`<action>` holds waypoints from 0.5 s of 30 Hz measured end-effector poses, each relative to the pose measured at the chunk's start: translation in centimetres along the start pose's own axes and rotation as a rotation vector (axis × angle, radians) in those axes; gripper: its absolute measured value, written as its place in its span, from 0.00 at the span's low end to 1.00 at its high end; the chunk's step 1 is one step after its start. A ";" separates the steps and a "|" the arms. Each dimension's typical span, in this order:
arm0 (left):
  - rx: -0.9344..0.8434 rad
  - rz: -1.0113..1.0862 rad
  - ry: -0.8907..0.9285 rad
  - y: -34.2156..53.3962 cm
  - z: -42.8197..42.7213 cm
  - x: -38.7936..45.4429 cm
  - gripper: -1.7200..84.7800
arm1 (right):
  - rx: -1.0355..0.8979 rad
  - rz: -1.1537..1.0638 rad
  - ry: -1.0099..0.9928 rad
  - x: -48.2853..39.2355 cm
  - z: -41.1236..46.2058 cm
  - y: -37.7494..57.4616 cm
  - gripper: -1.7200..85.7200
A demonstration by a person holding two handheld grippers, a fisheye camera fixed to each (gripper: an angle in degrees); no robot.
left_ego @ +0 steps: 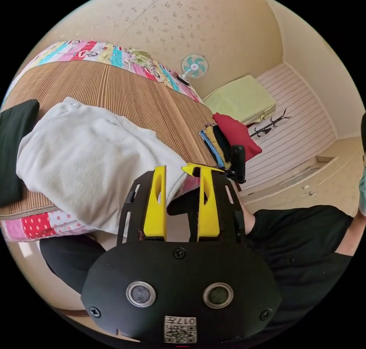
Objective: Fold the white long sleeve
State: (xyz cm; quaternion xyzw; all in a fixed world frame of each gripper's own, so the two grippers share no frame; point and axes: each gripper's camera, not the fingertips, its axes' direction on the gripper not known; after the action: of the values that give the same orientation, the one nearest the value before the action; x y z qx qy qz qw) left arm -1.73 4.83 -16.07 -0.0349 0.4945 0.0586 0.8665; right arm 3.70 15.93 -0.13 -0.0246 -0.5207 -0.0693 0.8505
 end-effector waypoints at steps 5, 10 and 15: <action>-0.049 -0.122 0.140 0.7 0.6 0.4 0.13 | -0.099 -0.346 -0.037 -8.0 2.6 3.1 0.05; 0.098 0.100 0.144 5.3 -5.0 3.1 0.05 | -0.028 -0.442 -0.241 -7.6 -1.0 6.1 0.06; 0.401 0.501 0.409 10.5 -17.0 8.9 0.03 | 0.169 -0.446 -0.177 -5.6 -7.8 7.0 0.09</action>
State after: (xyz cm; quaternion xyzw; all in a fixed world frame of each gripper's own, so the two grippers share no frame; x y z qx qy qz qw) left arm -13.16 13.80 -32.41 0.2465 0.6521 0.1626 0.6983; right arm 9.10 22.45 -8.47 0.1560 -0.5895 -0.2092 0.7645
